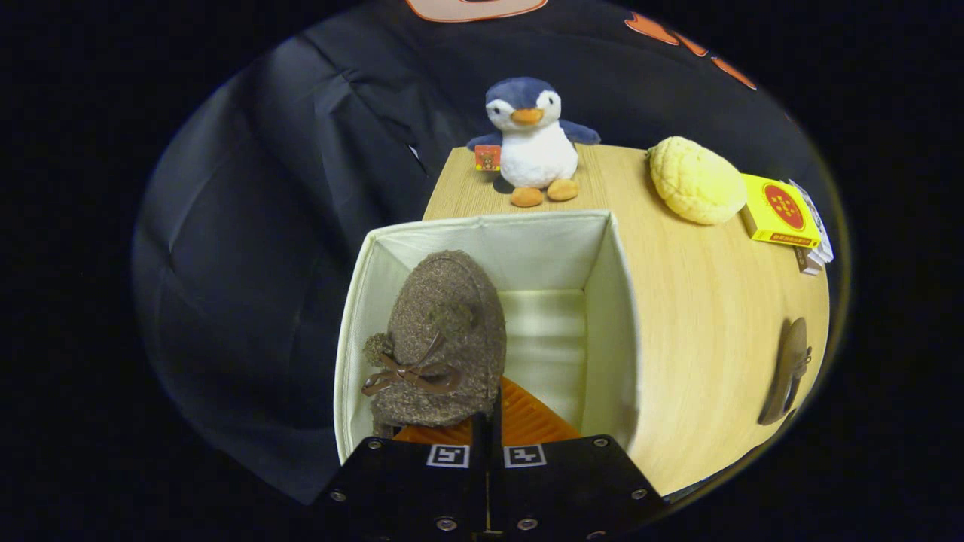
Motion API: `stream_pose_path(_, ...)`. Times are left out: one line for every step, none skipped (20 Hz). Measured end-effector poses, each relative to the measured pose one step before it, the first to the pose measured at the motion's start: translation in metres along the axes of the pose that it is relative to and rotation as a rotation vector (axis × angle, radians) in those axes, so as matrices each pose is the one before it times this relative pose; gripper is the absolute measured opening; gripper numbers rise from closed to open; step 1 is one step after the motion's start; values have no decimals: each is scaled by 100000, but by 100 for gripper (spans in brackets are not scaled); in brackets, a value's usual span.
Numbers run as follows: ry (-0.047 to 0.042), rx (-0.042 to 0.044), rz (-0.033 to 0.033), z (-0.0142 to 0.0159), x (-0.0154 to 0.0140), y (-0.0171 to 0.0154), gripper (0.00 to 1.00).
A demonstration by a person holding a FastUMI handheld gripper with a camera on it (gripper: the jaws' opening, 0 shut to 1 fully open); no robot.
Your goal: Open the storage box then place both shoes into the box .Put the left shoe in first, then the right shoe, with the right side of both shoes facing outward in a uniform manner.
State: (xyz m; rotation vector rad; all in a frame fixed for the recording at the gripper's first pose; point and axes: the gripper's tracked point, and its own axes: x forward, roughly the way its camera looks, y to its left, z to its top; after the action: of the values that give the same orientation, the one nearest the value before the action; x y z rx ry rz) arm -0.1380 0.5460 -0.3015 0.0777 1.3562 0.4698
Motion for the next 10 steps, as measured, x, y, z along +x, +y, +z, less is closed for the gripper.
stream_pose_path(696,843,-182,-202,741,94,3)
stream_pose_path(1289,514,-1263,-267,761,-113,3)
stream_pose_path(949,273,-958,-239,621,64,3)
stream_pose_path(901,-114,-154,-131,700,193,3)
stream_pose_path(436,483,15,-153,854,259,3)
stream_pose_path(2,631,269,-20,619,223,3)
stream_pose_path(45,243,-100,8,540,99,3)
stream_pose_path(197,336,-922,-30,528,-118,3)
stream_pose_path(-297,346,-542,-44,484,-4,2)
stream_pose_path(103,256,-204,-29,391,-76,3)
